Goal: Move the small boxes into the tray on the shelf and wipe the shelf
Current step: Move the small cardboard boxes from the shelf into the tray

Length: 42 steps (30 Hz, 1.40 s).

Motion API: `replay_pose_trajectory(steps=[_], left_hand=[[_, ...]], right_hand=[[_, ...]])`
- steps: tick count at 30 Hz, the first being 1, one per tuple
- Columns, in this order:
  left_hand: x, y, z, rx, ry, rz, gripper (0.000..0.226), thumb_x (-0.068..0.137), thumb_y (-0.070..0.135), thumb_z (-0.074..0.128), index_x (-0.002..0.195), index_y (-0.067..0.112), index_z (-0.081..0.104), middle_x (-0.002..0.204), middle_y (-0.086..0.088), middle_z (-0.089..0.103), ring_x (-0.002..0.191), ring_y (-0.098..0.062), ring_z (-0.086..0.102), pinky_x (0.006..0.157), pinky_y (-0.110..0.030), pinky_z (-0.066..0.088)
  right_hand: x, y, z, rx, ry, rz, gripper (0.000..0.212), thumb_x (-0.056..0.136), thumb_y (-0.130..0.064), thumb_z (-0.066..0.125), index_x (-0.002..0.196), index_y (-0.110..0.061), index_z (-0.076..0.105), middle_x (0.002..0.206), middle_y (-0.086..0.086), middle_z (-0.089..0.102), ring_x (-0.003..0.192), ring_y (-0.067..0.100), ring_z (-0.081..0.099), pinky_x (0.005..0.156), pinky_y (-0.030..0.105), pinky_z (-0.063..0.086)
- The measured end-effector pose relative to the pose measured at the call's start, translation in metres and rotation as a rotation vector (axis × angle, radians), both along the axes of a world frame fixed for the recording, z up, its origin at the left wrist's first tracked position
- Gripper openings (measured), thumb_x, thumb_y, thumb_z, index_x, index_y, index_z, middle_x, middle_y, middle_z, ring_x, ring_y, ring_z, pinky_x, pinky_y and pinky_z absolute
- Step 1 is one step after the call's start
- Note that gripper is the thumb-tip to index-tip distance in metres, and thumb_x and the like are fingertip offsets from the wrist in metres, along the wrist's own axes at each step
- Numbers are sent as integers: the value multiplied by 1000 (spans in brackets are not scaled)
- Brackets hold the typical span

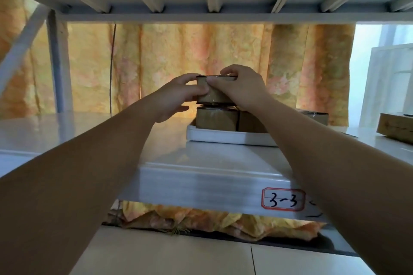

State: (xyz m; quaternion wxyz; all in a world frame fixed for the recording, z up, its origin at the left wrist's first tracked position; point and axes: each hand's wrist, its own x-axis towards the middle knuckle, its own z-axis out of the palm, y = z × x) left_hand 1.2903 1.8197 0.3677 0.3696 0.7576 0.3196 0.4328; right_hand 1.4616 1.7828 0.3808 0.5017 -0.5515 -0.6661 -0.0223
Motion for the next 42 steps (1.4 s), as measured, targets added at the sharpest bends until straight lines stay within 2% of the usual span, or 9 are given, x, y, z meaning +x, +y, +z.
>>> replay_pose_trajectory(steps=[15, 19, 21, 24, 27, 32, 36, 40, 42], left_hand=[[1, -7, -5, 88, 69, 60, 40, 92, 24, 59, 130, 33, 48, 114, 3, 62, 107, -17, 57, 97, -39, 42], [8, -17, 0, 279, 53, 165, 44, 91, 37, 57, 134, 33, 46, 142, 0, 47, 131, -16, 42, 98, -29, 35], [15, -29, 4, 523, 51, 299, 45, 93, 37, 54, 136, 30, 45, 144, 5, 46, 133, -13, 40, 101, -26, 32], [30, -51, 12, 895, 202, 485, 43, 93, 29, 52, 136, 26, 47, 142, 5, 49, 132, -15, 41, 98, -23, 30], [56, -68, 18, 1037, 420, 490, 45, 93, 25, 49, 138, 25, 45, 145, 5, 46, 135, -17, 37, 100, -33, 38], [122, -99, 34, 1024, 590, 445, 52, 93, 27, 46, 144, 26, 34, 153, 4, 32, 138, -21, 30, 98, -39, 40], [190, -126, 38, 1011, 606, 448, 47, 93, 28, 46, 139, 25, 40, 150, 2, 35, 136, -21, 31, 97, -38, 39], [270, -148, 31, 975, 611, 425, 46, 92, 28, 46, 138, 24, 42, 149, 1, 37, 133, -24, 34, 95, -39, 39], [313, -154, 28, 904, 567, 404, 46, 89, 26, 47, 136, 24, 44, 144, 1, 43, 130, -23, 38, 92, -37, 40]], right_hand=[[-1, 3, -5, -62, -68, -24, 57, 73, -67, 60, 112, -26, 63, 121, 2, 60, 110, 22, 58, 92, 38, 50], [-2, -5, 0, 91, 75, -128, 65, 81, -71, 45, 127, -26, 55, 135, 8, 48, 123, 27, 49, 92, 36, 42], [0, -11, 6, 185, 104, -192, 57, 87, -65, 42, 126, -26, 55, 133, 9, 48, 120, 26, 49, 91, 34, 40], [9, -20, 13, 241, 91, -246, 42, 91, -51, 46, 122, -25, 56, 131, 8, 49, 117, 25, 51, 92, 34, 44], [29, -34, 18, 207, -77, -390, 35, 91, -37, 49, 124, -24, 55, 134, 8, 46, 120, 27, 47, 93, 40, 48], [99, -65, 31, 117, -240, -602, 39, 90, -30, 50, 128, -21, 53, 135, 9, 47, 127, 30, 39, 96, 43, 42], [177, -85, 32, -56, -266, -732, 38, 84, -26, 49, 121, -16, 56, 128, 10, 53, 125, 33, 40, 93, 40, 42], [270, -107, 26, -200, -273, -791, 13, 72, -16, 39, 78, -9, 49, 98, 12, 57, 108, 37, 52, 79, 36, 38], [315, -118, 22, -202, -218, -772, 11, 71, -12, 39, 73, -11, 49, 89, 10, 57, 98, 35, 55, 73, 32, 36]])
